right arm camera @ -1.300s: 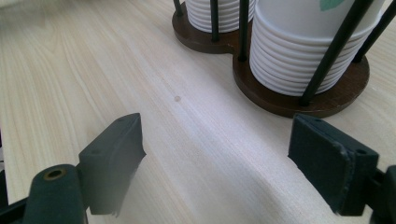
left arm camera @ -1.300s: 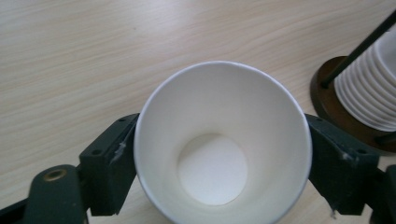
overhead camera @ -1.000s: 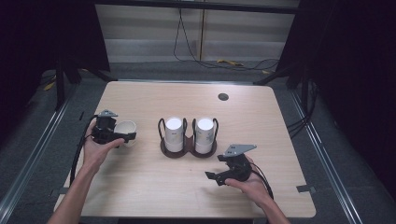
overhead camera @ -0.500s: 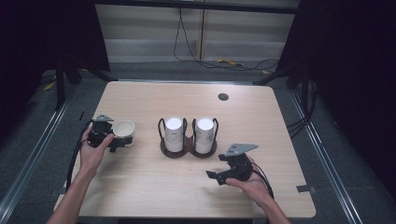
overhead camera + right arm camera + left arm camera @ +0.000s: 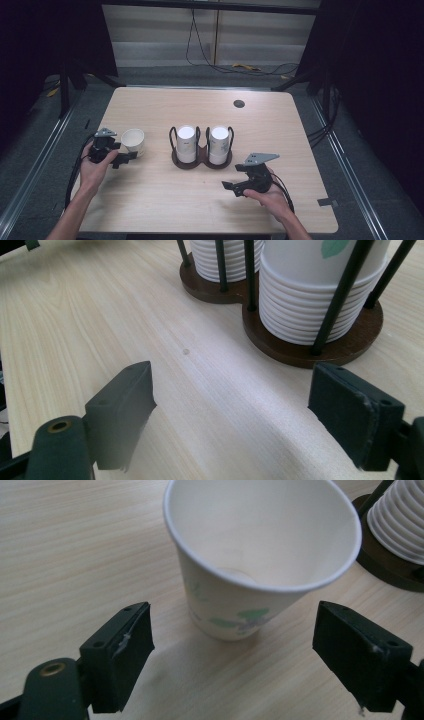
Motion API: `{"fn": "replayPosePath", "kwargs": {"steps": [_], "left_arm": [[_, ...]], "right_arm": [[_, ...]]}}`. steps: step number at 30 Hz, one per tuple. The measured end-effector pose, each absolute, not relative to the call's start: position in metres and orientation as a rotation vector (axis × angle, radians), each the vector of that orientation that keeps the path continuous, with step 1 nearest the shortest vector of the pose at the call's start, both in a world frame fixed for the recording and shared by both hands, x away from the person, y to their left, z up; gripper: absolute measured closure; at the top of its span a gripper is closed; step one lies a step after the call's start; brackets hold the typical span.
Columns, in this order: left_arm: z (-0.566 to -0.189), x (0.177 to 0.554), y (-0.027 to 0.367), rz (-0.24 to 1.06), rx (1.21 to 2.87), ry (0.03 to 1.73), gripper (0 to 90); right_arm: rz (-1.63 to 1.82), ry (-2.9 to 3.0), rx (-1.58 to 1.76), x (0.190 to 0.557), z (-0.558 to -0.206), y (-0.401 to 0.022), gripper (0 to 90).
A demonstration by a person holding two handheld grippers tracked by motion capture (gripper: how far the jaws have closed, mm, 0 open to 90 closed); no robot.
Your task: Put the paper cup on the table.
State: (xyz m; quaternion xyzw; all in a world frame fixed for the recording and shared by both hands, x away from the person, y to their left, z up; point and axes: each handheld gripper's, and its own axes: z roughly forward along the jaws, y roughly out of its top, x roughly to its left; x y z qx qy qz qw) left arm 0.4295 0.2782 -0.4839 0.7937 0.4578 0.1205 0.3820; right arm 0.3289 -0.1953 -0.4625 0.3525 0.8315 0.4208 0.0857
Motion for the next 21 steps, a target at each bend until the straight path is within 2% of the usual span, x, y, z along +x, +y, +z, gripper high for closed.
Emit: {"fn": "replayPosePath", "kwargs": {"steps": [8, 21], "left_arm": [[-0.489, 0.411, 0.293, 0.291, 1.978, 1.182, 16.4], [-0.487, 0.360, 0.270, 0.323, 1.992, 1.128, 18.3]], "right_arm": [[1.256, 2.432, 1.093, 0.330, -0.462, -0.200, 18.5], [1.249, 2.392, 1.120, 0.330, -0.462, -0.203, 18.6]]}}
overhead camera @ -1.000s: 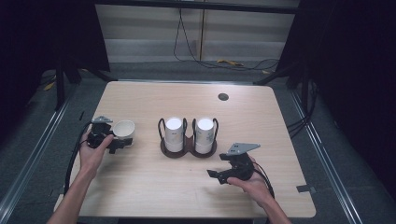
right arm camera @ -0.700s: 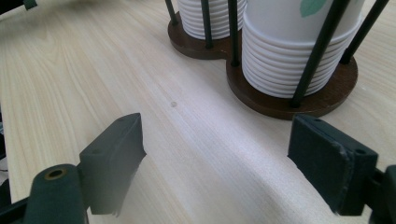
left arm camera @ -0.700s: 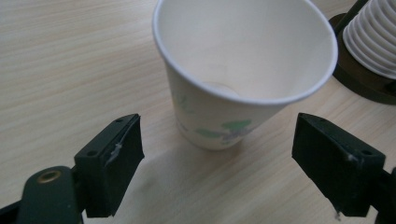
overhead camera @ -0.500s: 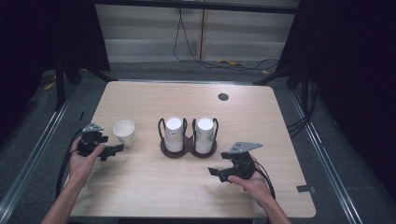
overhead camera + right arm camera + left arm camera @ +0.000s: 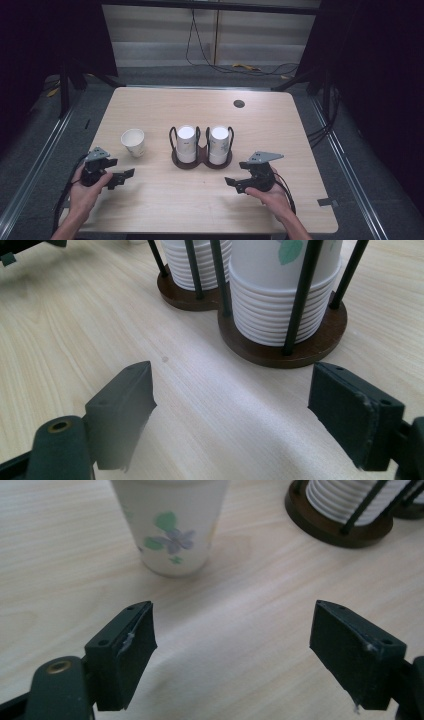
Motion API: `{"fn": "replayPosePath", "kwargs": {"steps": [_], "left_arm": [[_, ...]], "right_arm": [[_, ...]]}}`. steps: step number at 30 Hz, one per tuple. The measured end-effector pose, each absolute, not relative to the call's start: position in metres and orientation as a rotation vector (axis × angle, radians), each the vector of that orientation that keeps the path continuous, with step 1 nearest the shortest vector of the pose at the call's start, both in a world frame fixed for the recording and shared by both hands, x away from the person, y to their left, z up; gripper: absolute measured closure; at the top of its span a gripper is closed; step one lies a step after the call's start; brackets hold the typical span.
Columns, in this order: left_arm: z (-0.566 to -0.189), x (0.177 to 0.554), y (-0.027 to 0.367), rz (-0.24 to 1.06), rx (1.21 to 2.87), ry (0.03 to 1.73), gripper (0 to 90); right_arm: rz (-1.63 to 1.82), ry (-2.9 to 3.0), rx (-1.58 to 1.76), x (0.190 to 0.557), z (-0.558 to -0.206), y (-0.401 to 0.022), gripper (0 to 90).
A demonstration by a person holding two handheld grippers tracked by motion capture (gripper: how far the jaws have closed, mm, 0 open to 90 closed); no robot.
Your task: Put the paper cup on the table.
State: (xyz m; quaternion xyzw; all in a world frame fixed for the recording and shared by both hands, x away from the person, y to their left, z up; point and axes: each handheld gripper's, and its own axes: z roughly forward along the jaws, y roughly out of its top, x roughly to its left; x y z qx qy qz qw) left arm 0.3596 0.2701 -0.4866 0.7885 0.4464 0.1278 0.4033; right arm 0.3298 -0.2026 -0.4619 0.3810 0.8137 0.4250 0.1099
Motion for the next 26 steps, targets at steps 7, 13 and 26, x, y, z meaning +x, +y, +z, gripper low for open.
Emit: {"fn": "replayPosePath", "kwargs": {"steps": [7, 13, 26], "left_arm": [[-0.475, 0.349, 0.244, 0.285, 1.970, 1.099, 18.3], [-0.472, 0.345, 0.223, 0.307, 1.973, 1.053, 18.3], [-0.486, 0.334, 0.212, 0.247, 2.006, 0.972, 17.6]], "right_arm": [[1.248, 2.372, 1.143, 0.330, -0.462, -0.205, 18.6], [1.247, 2.349, 1.168, 0.329, -0.464, -0.206, 18.6], [1.217, 2.312, 1.252, 0.326, -0.471, -0.208, 18.6]]}}
